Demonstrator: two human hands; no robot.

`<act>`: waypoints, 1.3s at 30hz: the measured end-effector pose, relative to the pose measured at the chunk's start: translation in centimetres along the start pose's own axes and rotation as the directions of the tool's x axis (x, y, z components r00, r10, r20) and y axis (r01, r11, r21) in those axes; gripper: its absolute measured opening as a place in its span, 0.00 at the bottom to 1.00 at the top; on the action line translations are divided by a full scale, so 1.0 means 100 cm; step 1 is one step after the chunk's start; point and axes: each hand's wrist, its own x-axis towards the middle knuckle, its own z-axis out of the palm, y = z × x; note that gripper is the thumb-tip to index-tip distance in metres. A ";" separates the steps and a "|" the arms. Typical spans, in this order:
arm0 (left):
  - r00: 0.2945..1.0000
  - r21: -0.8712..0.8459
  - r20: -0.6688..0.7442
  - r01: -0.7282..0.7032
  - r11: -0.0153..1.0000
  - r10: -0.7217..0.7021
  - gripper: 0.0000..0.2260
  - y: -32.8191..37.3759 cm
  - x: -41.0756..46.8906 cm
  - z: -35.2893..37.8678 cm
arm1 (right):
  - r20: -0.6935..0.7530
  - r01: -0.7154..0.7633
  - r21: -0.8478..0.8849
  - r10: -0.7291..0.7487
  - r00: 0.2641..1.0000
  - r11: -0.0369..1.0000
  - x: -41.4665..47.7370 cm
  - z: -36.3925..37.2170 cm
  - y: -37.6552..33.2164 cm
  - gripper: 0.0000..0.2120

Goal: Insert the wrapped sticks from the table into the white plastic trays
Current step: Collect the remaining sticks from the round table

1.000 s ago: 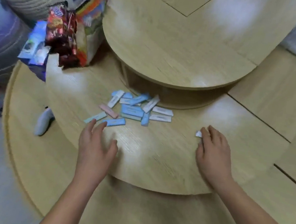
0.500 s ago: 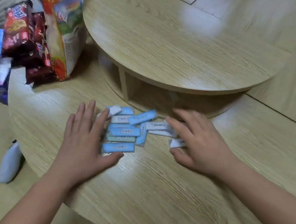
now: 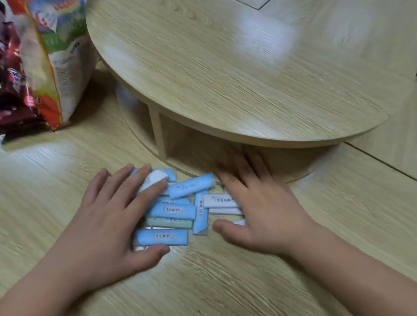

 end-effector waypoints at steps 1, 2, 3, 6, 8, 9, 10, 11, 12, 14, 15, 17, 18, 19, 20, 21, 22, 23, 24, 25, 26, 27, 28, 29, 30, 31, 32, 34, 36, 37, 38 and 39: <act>1.000 -0.012 0.005 -0.004 1.000 0.004 0.43 0.002 -0.001 0.000 | -0.012 0.004 0.004 -0.004 1.000 1.000 -0.003 0.000 -0.002 0.40; 1.000 -0.022 0.006 -0.013 1.000 0.013 0.43 0.005 -0.002 0.000 | -0.025 0.010 0.010 -0.010 1.000 1.000 -0.009 0.001 -0.004 0.40; 1.000 -0.033 0.003 -0.022 0.999 0.022 0.42 0.010 -0.004 0.000 | -0.038 0.016 0.015 -0.016 0.999 1.000 -0.015 0.003 -0.005 0.39; 0.998 -0.069 -0.023 -0.056 0.996 0.055 0.39 0.022 -0.010 0.002 | -0.086 0.087 0.026 -0.085 0.993 0.996 -0.035 0.007 -0.007 0.33; 0.995 -0.086 -0.051 -0.091 0.992 0.087 0.38 0.030 -0.013 0.003 | -0.137 0.145 0.045 -0.138 0.981 0.988 -0.047 0.010 -0.006 0.28; 0.993 -0.096 -0.064 -0.109 0.989 0.104 0.38 0.033 -0.015 0.004 | -0.161 0.155 0.054 -0.145 0.976 0.986 -0.051 0.012 -0.006 0.26; 0.990 -0.109 -0.074 -0.124 0.986 0.116 0.39 0.035 -0.016 0.005 | -0.183 0.153 0.067 -0.139 0.973 0.986 -0.054 0.013 -0.004 0.24; 0.989 -0.124 -0.082 -0.130 0.984 0.120 0.40 0.037 -0.017 0.006 | -0.203 0.142 0.094 -0.121 0.972 0.985 -0.056 0.014 -0.003 0.24; 0.990 -0.139 -0.088 -0.126 0.982 0.115 0.41 0.038 -0.017 0.006 | -0.215 0.126 0.131 -0.096 0.972 0.983 -0.056 0.015 -0.003 0.26; 0.993 -0.141 -0.083 -0.098 0.985 0.087 0.44 0.037 -0.016 0.007 | -0.196 0.091 0.187 -0.053 0.979 0.978 -0.053 0.015 -0.001 0.35; 0.995 -0.118 -0.071 -0.083 0.990 0.075 0.46 0.036 -0.014 0.007 | -0.166 0.084 0.181 -0.054 0.985 0.980 -0.049 0.014 0.000 0.39; 0.998 -0.047 -0.024 -0.066 0.997 0.065 0.48 0.036 -0.008 0.006 | -0.087 0.102 0.116 -0.092 0.992 0.988 -0.040 0.012 0.002 0.44; 0.998 -0.020 0.009 -0.060 0.998 0.060 0.48 0.037 -0.005 0.005 | -0.056 0.121 0.086 -0.116 0.992 0.989 -0.036 0.011 0.003 0.44; 0.998 -0.003 0.041 -0.053 0.999 0.053 0.48 0.040 -0.001 0.004 | -0.044 0.140 0.077 -0.137 0.990 0.987 -0.034 0.011 0.003 0.43; 0.997 0.003 0.068 -0.046 0.999 0.045 0.48 0.043 0.002 0.003 | -0.054 0.160 0.088 -0.156 0.986 0.983 -0.033 0.012 0.003 0.42; 0.995 -0.001 0.088 -0.040 0.999 0.040 0.47 0.047 0.004 0.002 | -0.079 0.181 0.117 -0.172 0.982 0.977 -0.035 0.013 0.002 0.39; 0.995 -0.016 0.098 -0.035 0.999 0.036 0.46 0.052 0.005 0.001 | -0.113 0.199 0.154 -0.183 0.977 0.968 -0.037 0.015 0.001 0.37; 0.995 -0.035 0.096 -0.031 0.999 0.034 0.45 0.057 0.005 0.001 | -0.144 0.213 0.194 -0.187 0.972 0.958 -0.040 0.017 0.001 0.34; 0.996 -0.052 0.087 -0.029 0.998 0.033 0.43 0.061 0.004 0.001 | -0.164 0.221 0.233 -0.186 0.969 0.947 -0.044 0.019 0.002 0.33; 0.997 -0.067 0.074 -0.029 0.997 0.034 0.40 0.064 0.004 0.002 | -0.175 0.224 0.261 -0.182 0.968 0.939 -0.048 0.020 0.004 0.33; 0.998 -0.081 0.058 -0.029 0.996 0.034 0.38 0.066 0.002 0.002 | -0.174 0.221 0.271 -0.178 0.969 0.937 -0.052 0.020 0.006 0.34; 0.999 -0.097 0.043 -0.028 0.995 0.032 0.36 0.067 0.001 0.002 | -0.163 0.214 0.264 -0.175 0.971 0.940 -0.054 0.019 0.008 0.36; 0.999 -0.111 0.028 -0.027 0.993 0.030 0.35 0.068 0.000 0.002 | -0.147 0.206 0.246 -0.174 0.974 0.947 -0.057 0.017 0.012 0.38; 1.000 -0.123 0.016 -0.023 0.992 0.025 0.34 0.069 0.000 0.002 | -0.129 0.201 0.223 -0.176 0.976 0.954 -0.058 0.015 0.015 0.40; 1.000 -0.133 0.010 -0.016 0.991 0.017 0.35 0.070 0.000 0.002 | -0.108 0.203 0.198 -0.184 0.977 0.959 -0.059 0.014 0.018 0.42; 1.000 -0.140 0.015 -0.004 0.990 0.007 0.37 0.071 0.000 0.002 | -0.086 0.209 0.172 -0.197 0.977 0.963 -0.060 0.013 0.021 0.43; 1.000 -0.141 0.031 0.006 0.990 -0.002 0.40 0.073 0.001 0.002 | -0.064 0.216 0.142 -0.209 0.976 0.966 -0.060 0.011 0.023 0.44; 0.997 -0.115 0.077 0.011 0.993 -0.002 0.45 0.076 0.006 0.000 | -0.036 0.218 0.084 -0.216 0.976 0.972 -0.060 0.009 0.025 0.45; 0.994 -0.074 0.110 -0.017 0.997 0.025 0.46 0.079 0.015 -0.001 | -0.045 0.211 0.073 -0.208 0.977 0.975 -0.059 0.009 0.026 0.44; 0.992 -0.063 0.119 -0.034 0.997 0.041 0.46 0.081 0.019 -0.001 | -0.060 0.210 0.087 -0.205 0.977 0.974 -0.059 0.010 0.027 0.42; 0.990 -0.054 0.129 -0.049 0.997 0.056 0.45 0.082 0.023 -0.001 | -0.077 0.210 0.109 -0.202 0.976 0.972 -0.059 0.011 0.027 0.41; 0.988 -0.046 0.141 -0.061 0.997 0.066 0.45 0.084 0.026 -0.001 | -0.094 0.210 0.133 -0.199 0.976 0.969 -0.060 0.012 0.028 0.40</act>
